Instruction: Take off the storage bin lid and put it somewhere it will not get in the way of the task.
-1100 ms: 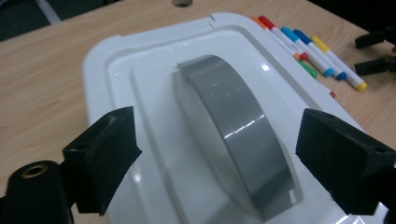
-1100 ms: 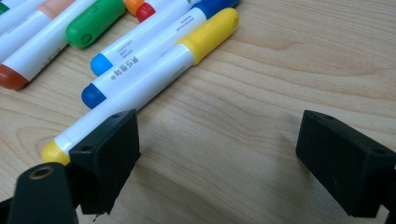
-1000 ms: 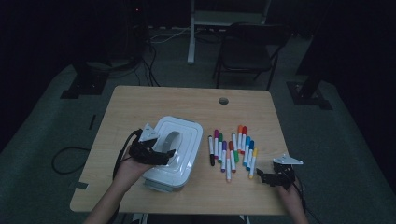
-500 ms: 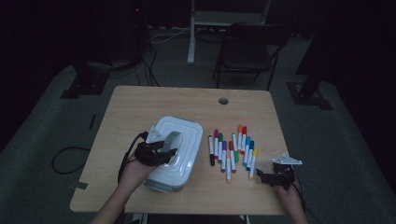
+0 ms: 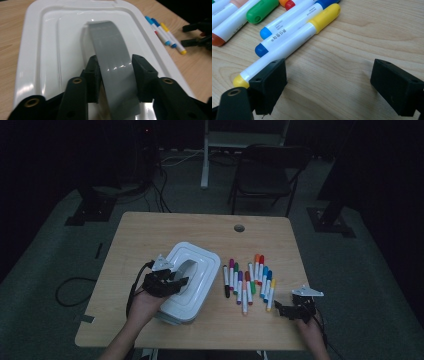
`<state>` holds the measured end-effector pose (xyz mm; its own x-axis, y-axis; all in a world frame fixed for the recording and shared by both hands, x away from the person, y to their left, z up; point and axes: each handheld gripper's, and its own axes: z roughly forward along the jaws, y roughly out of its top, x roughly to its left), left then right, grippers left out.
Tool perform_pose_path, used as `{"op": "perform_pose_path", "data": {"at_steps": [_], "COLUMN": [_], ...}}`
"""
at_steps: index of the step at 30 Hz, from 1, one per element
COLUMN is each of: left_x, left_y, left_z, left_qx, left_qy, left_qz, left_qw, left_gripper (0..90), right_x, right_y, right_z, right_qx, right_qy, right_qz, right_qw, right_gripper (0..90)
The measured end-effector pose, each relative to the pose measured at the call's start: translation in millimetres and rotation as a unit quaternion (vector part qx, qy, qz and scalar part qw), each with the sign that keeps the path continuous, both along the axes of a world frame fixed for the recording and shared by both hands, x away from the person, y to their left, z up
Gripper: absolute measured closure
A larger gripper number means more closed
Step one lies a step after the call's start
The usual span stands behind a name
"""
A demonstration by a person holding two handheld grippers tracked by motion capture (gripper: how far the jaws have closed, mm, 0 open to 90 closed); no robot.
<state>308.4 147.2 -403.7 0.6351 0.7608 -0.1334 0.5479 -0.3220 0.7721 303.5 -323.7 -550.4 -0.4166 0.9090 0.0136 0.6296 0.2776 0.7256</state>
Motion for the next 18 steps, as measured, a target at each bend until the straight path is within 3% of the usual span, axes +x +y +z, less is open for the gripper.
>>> {"op": "perform_pose_path", "data": {"at_steps": [4,10,18], "left_x": [-4.4,-6.1,-5.3], "left_y": [0.3,6.4,24.7], "left_z": [7.5,15.0,27.0], "left_qx": [-0.003,-0.018,-0.035], "left_qy": [-0.013,-0.013,-0.024], "left_qz": [-0.002,-0.005,0.016], "left_qw": [0.9999,0.9997,0.999], "left_gripper": [67.7,67.8,67.9], "right_x": [0.0,-0.3,-0.3], "right_y": [-0.3,-0.7,-0.1], "right_z": [0.0,0.1,-0.1], "right_qx": [0.002,0.005,0.0], "right_qy": [0.0,0.001,0.0], "right_qz": [0.0,0.0,0.0], "right_qw": [1.0,1.0,1.0], "right_gripper": [13.2,13.2,13.2]}}
